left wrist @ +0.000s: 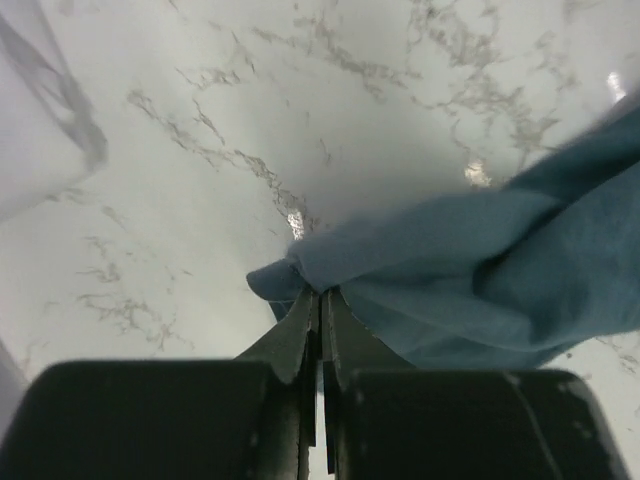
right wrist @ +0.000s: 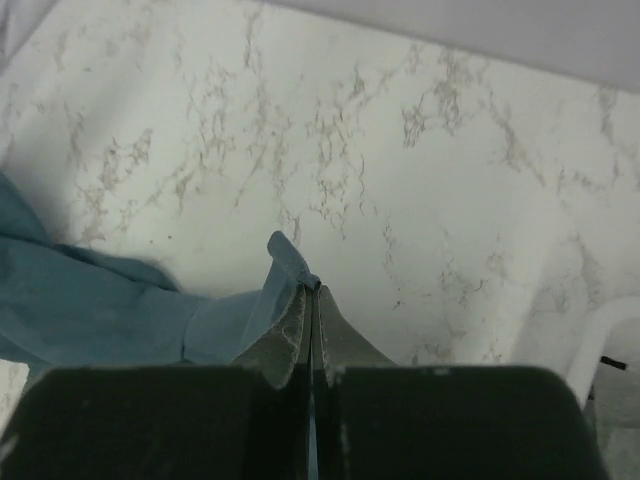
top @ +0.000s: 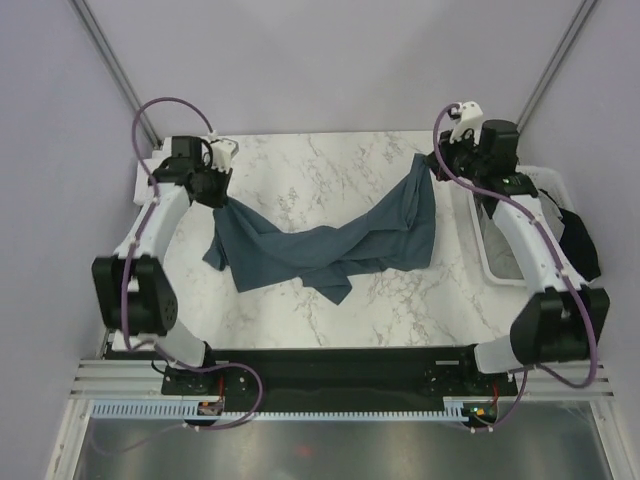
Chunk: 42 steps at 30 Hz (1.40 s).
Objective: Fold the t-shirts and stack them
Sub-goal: Flatten the tshirt out
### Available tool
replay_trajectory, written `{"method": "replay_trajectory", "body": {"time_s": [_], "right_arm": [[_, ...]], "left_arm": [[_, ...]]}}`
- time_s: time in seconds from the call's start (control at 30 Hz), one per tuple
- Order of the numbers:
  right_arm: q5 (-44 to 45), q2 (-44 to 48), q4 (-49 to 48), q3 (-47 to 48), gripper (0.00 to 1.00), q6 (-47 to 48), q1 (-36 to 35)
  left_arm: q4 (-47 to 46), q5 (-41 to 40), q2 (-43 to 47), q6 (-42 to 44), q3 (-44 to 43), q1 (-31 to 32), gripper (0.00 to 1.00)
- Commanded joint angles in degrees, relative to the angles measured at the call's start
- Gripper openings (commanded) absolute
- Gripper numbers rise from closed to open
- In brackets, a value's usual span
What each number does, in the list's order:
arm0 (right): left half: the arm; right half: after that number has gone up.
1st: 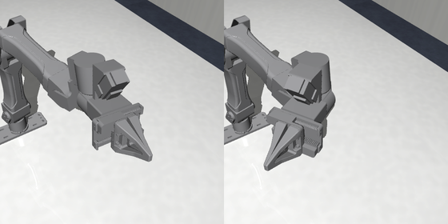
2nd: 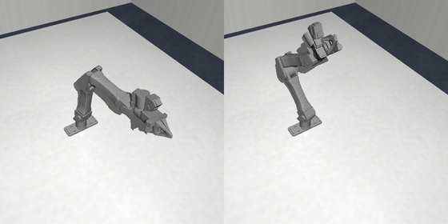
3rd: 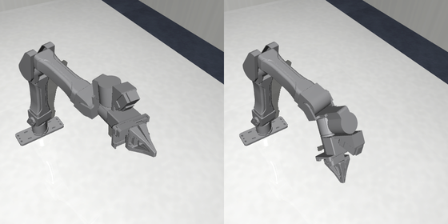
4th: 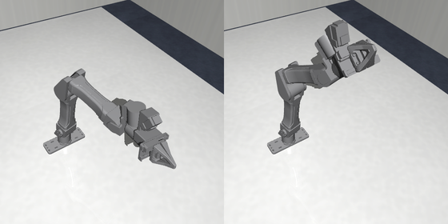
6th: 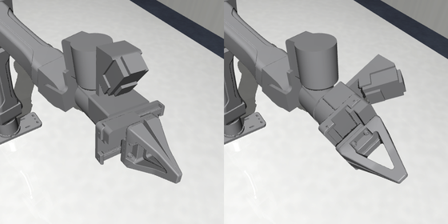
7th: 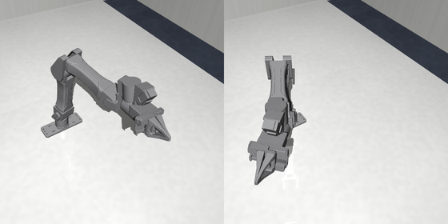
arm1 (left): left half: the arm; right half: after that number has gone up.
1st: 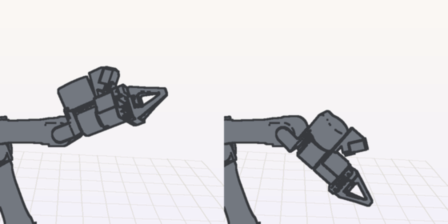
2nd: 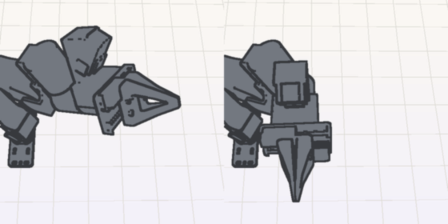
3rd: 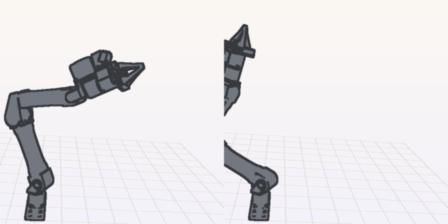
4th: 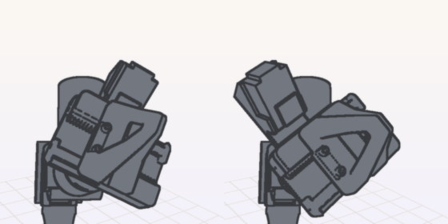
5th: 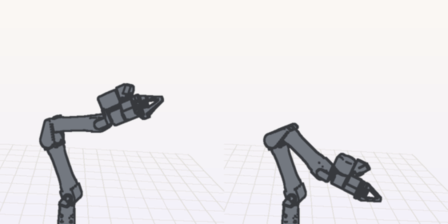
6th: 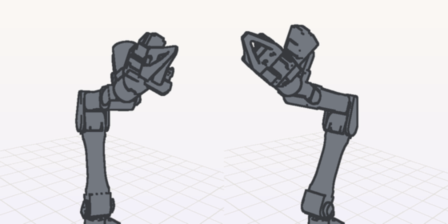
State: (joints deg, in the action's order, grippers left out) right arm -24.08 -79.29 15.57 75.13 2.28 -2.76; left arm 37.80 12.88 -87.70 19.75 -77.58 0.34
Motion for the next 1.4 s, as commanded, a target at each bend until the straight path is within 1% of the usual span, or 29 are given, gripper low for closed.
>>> {"method": "replay_trajectory", "body": {"time_s": [0.0,0.03,0.07,0.1,0.13,0.17,0.2,0.23,0.27,0.3,0.33,0.37,0.4,0.43,0.47,0.5,0.53,0.57,0.6,0.67,0.7,0.73,0.8,0.83,0.9,0.93,1.03,1.23,1.37], "right_arm": [[-0.2,-6.4,-7.8,3.4,0.00,-2.1,0.1],[-0.4,-8.8,-7.6,4.6,0.00,-2.2,0.0],[-0.4,-9.7,-7.5,5.9,0.00,-2.1,0.0],[-0.4,-10.0,-7.3,6.2,0.00,-2.1,0.0],[-0.6,-10.3,-7.4,6.2,0.00,-2.1,0.1],[-0.7,-10.1,-7.4,5.5,0.00,-2.1,0.1],[-0.6,-9.7,-7.5,4.8,0.00,-2.1,0.1],[-0.3,-8.4,-7.7,3.8,0.00,-1.6,0.1],[0.0,-7.6,-8.4,1.9,0.00,-1.3,0.0],[0.2,-6.9,-8.9,0.7,0.00,-1.1,0.0],[0.2,-5.4,-9.2,-0.2,0.00,-0.9,0.1],[0.2,-4.7,-9.8,-1.8,0.00,-0.8,0.1],[0.2,-3.8,-9.9,-2.4,0.00,-0.6,0.1],[0.2,-3.4,-9.9,-2.7,0.00,-0.8,0.1],[0.0,-3.2,-9.9,-3.3,0.00,-0.9,0.1],[-0.3,-2.9,-10.1,-3.7,0.00,-1.0,0.1],[-0.4,-2.4,-10.3,-3.9,0.00,-1.1,0.1],[-0.6,-2.3,-10.9,-4.6,0.00,-1.6,0.1],[-0.9,-2.1,-11.3,-4.9,0.00,-1.8,0.1],[-1.1,-2.1,-12.0,-5.4,0.00,-2.1,0.2],[-1.2,-2.4,-12.0,-5.4,0.00,-2.1,0.0],[-1.2,-2.4,-12.0,-5.3,0.00,-2.1,0.1],[-1.1,-2.6,-12.0,-5.4,0.00,-2.1,0.1],[-1.1,-2.6,-11.9,-5.5,0.00,-2.1,0.1],[-1.1,-2.5,-12.1,-5.5,0.00,-2.1,0.0],[-1.0,-2.5,-11.9,-5.6,0.00,-2.1,0.0],[-0.8,-2.7,-12.0,-5.8,0.00,-2.1,0.0],[-0.2,-1.8,-12.0,-6.8,0.00,-1.7,0.1],[0.0,-1.7,-12.0,-6.9,0.00,-1.5,0.1]], "left_arm": [[-5.3,-4.7,-12.6,-1.4,-11.0,0.1,0.02],[-5.8,-8.4,-14.8,-1.6,-13.6,0.1,0.02],[-7.5,-9.9,-16.8,-1.7,-15.5,0.1,0.03],[-8.2,-11.0,-18.5,-2.0,-17.2,0.1,0.09],[-9.1,-12.2,-18.6,-2.4,-17.3,0.1,0.18],[-11.0,-12.7,-17.9,-3.0,-16.6,0.0,0.37],[-12.7,-12.7,-16.7,-4.5,-12.9,0.1,0.44],[-12.8,-12.7,-11.8,-4.5,-9.8,0.1,0.53],[-16.1,-11.1,-9.0,-5.5,-6.5,0.1,0.70],[-17.7,-11.0,-5.3,-5.9,0.0,0.2,0.70],[-17.7,-11.0,0.9,-5.9,2.8,0.2,0.70],[-18.5,-4.6,4.6,-6.6,5.5,0.5,0.85],[-17.4,-3.6,7.6,-6.3,9.9,0.9,0.89],[-16.5,-1.3,10.5,-5.6,12.3,1.3,0.90],[-15.1,-0.2,16.2,-4.5,14.3,2.2,0.91],[-13.6,0.5,18.3,-1.1,17.6,2.8,0.89],[-10.6,1.6,20.5,1.6,19.4,3.3,0.83],[-9.5,2.0,23.8,4.6,23.3,4.2,0.82],[-8.4,2.2,25.3,11.0,25.3,4.3,0.82],[-5.7,2.4,28.5,16.5,30.8,4.4,0.78],[-4.9,2.6,29.3,20.4,32.1,4.4,0.77],[-2.7,3.8,30.0,21.7,33.2,4.3,0.74],[-1.1,5.3,31.0,23.6,34.9,4.3,0.74],[0.0,6.7,30.9,24.1,35.1,4.4,0.76],[1.0,7.0,29.1,24.8,35.3,4.5,0.76],[1.2,6.9,28.0,25.2,35.3,4.5,0.73],[1.3,8.0,23.0,25.6,34.9,4.5,0.69],[2.3,9.4,13.8,25.8,33.3,4.6,0.65],[1.1,9.8,10.4,25.2,32.5,4.6,0.64]]}}
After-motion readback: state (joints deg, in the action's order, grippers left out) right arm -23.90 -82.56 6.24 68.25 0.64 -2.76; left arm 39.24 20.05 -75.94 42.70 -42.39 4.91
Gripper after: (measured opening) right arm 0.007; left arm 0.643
